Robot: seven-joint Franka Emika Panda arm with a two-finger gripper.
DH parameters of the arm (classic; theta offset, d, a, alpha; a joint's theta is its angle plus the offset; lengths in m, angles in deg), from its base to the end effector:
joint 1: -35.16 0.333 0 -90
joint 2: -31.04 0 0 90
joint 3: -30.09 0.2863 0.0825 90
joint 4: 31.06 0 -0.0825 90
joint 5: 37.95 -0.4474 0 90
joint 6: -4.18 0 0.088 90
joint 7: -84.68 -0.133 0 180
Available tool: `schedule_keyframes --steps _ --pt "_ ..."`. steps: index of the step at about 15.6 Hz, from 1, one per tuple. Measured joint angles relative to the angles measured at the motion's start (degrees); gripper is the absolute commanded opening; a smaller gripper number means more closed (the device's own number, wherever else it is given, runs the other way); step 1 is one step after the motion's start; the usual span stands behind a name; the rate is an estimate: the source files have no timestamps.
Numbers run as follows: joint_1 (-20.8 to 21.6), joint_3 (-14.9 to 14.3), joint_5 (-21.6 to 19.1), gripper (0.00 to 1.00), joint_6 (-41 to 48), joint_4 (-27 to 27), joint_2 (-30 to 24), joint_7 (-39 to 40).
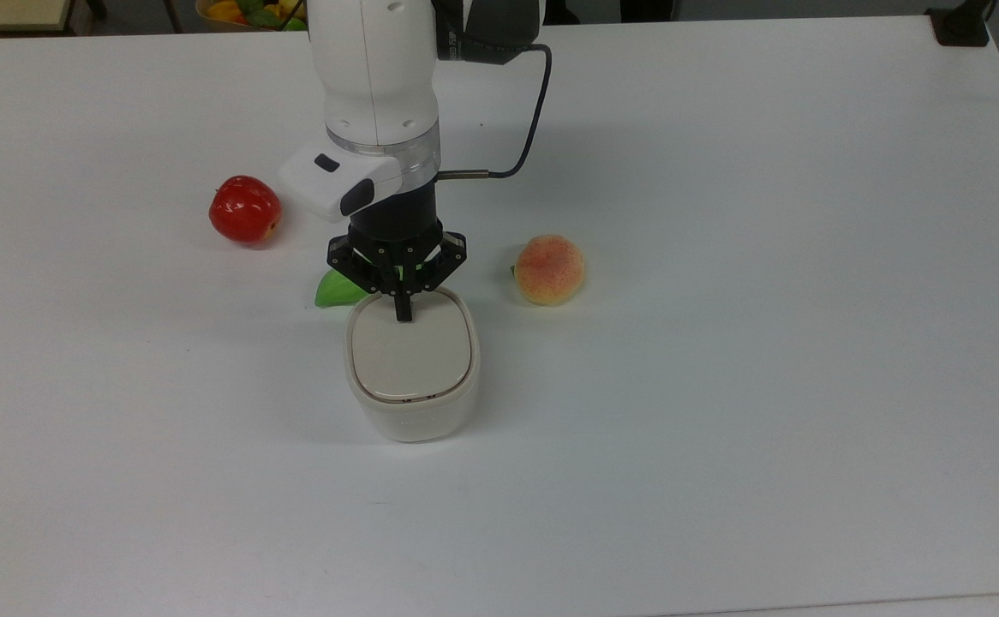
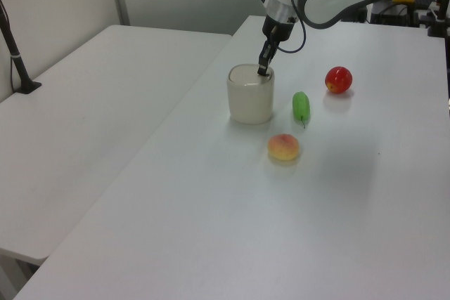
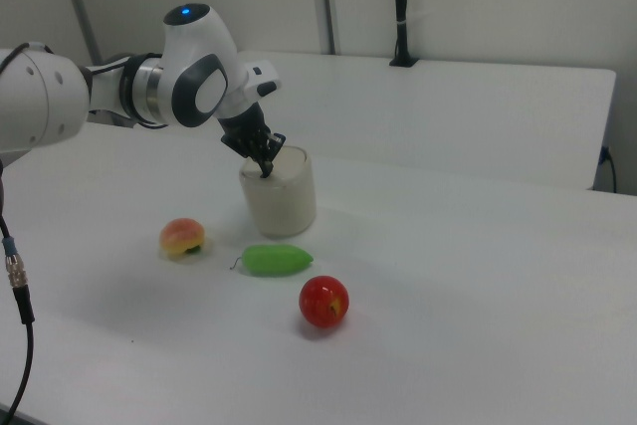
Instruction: Close garbage bin
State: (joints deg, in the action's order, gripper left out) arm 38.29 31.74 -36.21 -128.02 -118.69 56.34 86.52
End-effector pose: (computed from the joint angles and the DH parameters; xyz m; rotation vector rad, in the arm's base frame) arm 0.7657 0.0603 0.3619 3.0856 0.1966 0.5256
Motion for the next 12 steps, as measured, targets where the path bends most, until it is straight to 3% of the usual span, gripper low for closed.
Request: schedule_keyframes --steps 6,12 --pt "0.04 0.00 0.00 0.00 0.27 0.70 -1.34 0.00" --pt "0.32 0.02 0.00 0.00 15.73 1.82 -8.76 0.00"
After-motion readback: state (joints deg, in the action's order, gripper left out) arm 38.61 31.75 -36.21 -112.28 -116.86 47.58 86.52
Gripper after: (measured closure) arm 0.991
